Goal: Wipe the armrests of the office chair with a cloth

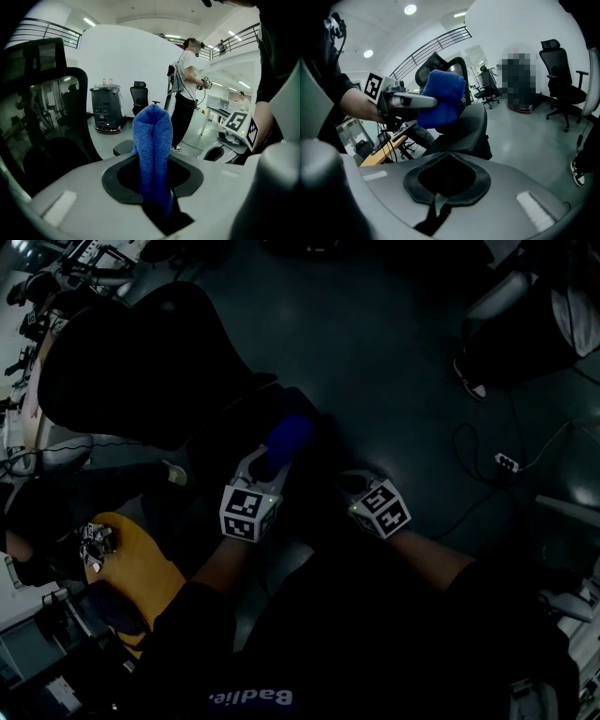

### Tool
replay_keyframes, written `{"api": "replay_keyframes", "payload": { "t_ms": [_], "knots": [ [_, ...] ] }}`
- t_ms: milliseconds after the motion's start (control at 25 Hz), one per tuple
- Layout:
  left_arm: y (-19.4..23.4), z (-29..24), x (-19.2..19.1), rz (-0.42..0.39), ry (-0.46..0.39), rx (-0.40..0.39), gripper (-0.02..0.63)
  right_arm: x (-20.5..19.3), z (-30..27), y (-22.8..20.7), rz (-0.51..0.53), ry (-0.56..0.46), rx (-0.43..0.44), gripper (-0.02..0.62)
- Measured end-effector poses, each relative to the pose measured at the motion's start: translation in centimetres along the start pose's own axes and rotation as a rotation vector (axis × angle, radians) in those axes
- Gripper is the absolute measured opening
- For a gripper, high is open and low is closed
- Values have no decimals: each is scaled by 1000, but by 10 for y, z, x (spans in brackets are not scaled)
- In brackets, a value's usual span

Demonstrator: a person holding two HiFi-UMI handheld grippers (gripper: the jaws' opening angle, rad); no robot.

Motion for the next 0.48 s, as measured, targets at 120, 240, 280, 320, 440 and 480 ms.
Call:
{"api": "replay_keyframes", "payload": {
  "t_ms": [120,240,280,320,440,480],
  "knots": [
    [19,-10,10,-42,0,11,129,-2,-3,2,-8,1,11,5],
    [32,-26,21,-64,-5,15,129,-2,-1,3,-6,-1,21,5],
    [35,-32,25,-70,-4,14,129,-3,0,3,-11,0,23,5],
    [38,-38,29,-78,-1,13,129,-4,1,4,-15,3,26,5],
    [51,-54,39,-100,11,14,129,2,1,8,3,10,37,5],
    [57,-60,42,-100,18,17,129,4,1,10,8,12,41,5]
  ]
}}
Point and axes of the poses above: the fingertips, and each gripper's own axes: z backward along the fingers, y to its left, x out of its top, the point moved 2 cm from there along z, backward along the fingers, and after that the axes turned 6 degrees about -y, right-handed, at the moved point
